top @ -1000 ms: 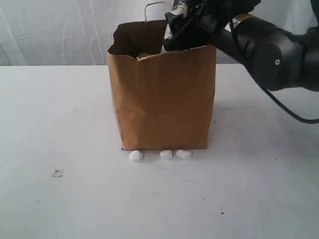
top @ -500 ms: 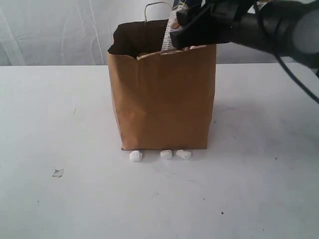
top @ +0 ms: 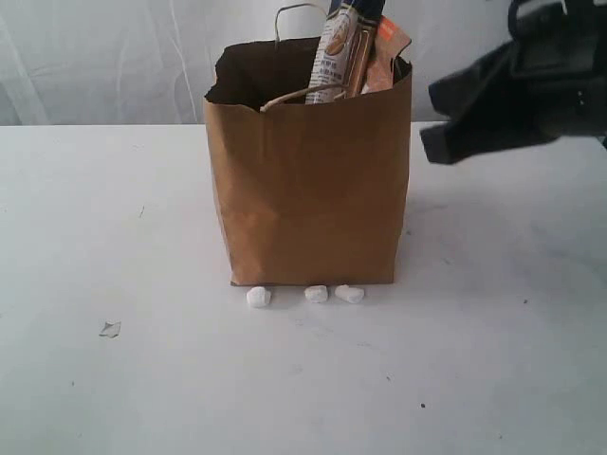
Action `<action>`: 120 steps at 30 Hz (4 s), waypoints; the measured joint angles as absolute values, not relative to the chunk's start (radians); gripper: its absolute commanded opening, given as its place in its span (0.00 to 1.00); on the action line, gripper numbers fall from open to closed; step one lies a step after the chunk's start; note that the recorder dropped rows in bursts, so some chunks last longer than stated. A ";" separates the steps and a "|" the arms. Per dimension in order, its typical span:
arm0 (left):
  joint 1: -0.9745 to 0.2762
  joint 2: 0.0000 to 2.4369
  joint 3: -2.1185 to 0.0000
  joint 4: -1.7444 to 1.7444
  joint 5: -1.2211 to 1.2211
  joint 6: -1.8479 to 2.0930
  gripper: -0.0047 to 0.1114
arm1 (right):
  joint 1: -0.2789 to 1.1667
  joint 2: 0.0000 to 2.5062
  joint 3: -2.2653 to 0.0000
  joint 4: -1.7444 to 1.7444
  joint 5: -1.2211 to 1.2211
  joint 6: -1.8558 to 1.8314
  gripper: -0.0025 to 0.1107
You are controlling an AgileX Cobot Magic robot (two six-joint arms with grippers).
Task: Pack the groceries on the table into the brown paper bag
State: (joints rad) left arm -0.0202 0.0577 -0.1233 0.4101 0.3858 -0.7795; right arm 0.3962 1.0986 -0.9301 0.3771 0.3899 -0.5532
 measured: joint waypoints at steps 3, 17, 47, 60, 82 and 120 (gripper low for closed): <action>-0.020 0.058 -0.123 0.410 0.386 -0.779 0.04 | 0.390 1.065 -0.871 0.332 0.448 -0.499 0.02; -0.020 0.058 -0.123 0.410 0.386 -0.779 0.04 | 0.390 0.931 -0.699 0.238 0.494 -0.313 0.02; -0.020 0.058 -0.123 0.410 0.386 -0.779 0.04 | 0.390 0.804 -0.486 -0.780 -0.192 0.420 0.02; -0.020 0.058 -0.123 0.410 0.386 -0.779 0.04 | 0.390 1.399 -0.449 -0.936 -0.637 0.517 0.02; -0.020 0.058 -0.123 0.410 0.386 -0.779 0.04 | 0.390 1.491 -0.627 -1.561 -0.283 1.343 0.03; -0.020 0.058 -0.123 0.410 0.386 -0.779 0.04 | 0.390 1.901 -0.886 -1.599 -0.370 1.315 0.17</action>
State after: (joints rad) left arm -0.0202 0.0577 -0.1233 0.4101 0.3858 -0.7795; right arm 0.3901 1.9012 -0.8860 -1.5993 -0.3699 1.3151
